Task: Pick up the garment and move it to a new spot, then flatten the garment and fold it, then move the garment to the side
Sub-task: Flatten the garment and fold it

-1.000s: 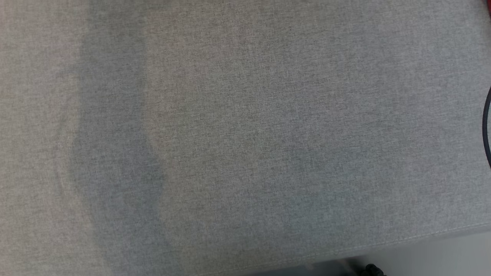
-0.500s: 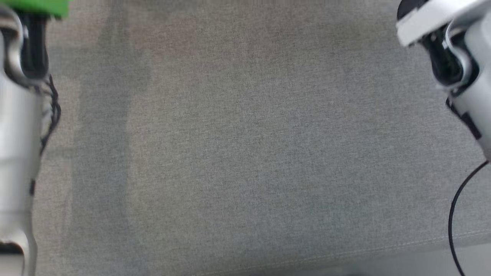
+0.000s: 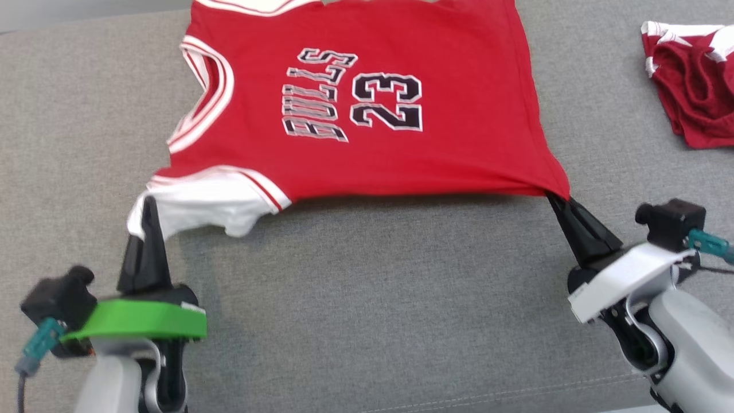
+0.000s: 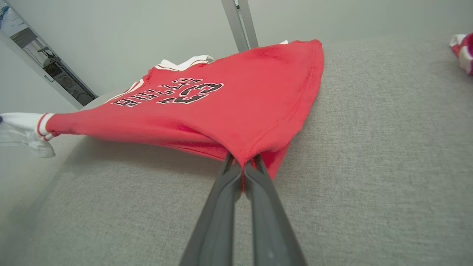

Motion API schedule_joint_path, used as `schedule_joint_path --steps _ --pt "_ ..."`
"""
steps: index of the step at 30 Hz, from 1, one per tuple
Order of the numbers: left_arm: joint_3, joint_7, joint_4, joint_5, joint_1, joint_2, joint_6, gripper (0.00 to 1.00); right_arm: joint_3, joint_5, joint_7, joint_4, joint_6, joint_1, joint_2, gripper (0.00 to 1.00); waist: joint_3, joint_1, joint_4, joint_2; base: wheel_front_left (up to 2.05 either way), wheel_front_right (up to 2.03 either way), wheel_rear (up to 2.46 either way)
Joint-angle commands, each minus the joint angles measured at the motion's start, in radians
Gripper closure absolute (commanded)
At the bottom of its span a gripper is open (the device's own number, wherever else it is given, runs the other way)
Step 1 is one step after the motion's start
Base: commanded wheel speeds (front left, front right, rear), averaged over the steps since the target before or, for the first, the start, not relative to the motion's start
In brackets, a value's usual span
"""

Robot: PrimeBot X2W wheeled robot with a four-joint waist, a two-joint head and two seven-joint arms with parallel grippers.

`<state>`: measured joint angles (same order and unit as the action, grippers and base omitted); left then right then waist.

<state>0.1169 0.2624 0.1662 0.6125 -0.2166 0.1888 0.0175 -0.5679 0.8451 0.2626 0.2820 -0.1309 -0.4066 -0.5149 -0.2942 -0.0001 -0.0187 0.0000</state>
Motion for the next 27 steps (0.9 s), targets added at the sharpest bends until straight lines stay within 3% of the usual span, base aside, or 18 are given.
schedule_joint_path --steps 1,8,14,27 --pt "-0.009 0.003 -0.012 -0.011 0.046 -0.01 -0.003 1.0 0.024 -0.003 0.003 -0.003 0.0 0.044 -0.003 1.0 0.056 0.0001 0.017 0.0 0.0 0.0 0.0" --pt "0.004 0.003 -0.05 -0.048 0.272 -0.071 -0.004 1.0 0.102 -0.077 0.003 -0.035 0.0 0.291 0.008 1.0 0.126 0.0001 0.03 0.0 0.0 0.0 0.0" --pt "0.038 -0.002 -0.058 -0.062 0.342 -0.078 0.014 1.0 0.158 -0.085 -0.027 -0.049 0.0 0.418 0.02 1.0 0.141 0.0001 0.033 0.0 0.0 0.0 0.0" --pt "0.09 -0.04 -0.025 -0.103 0.221 -0.028 0.047 1.0 0.189 -0.119 -0.103 -0.077 0.0 0.386 0.074 1.0 0.134 0.0001 0.002 0.0 0.0 0.0 0.0"
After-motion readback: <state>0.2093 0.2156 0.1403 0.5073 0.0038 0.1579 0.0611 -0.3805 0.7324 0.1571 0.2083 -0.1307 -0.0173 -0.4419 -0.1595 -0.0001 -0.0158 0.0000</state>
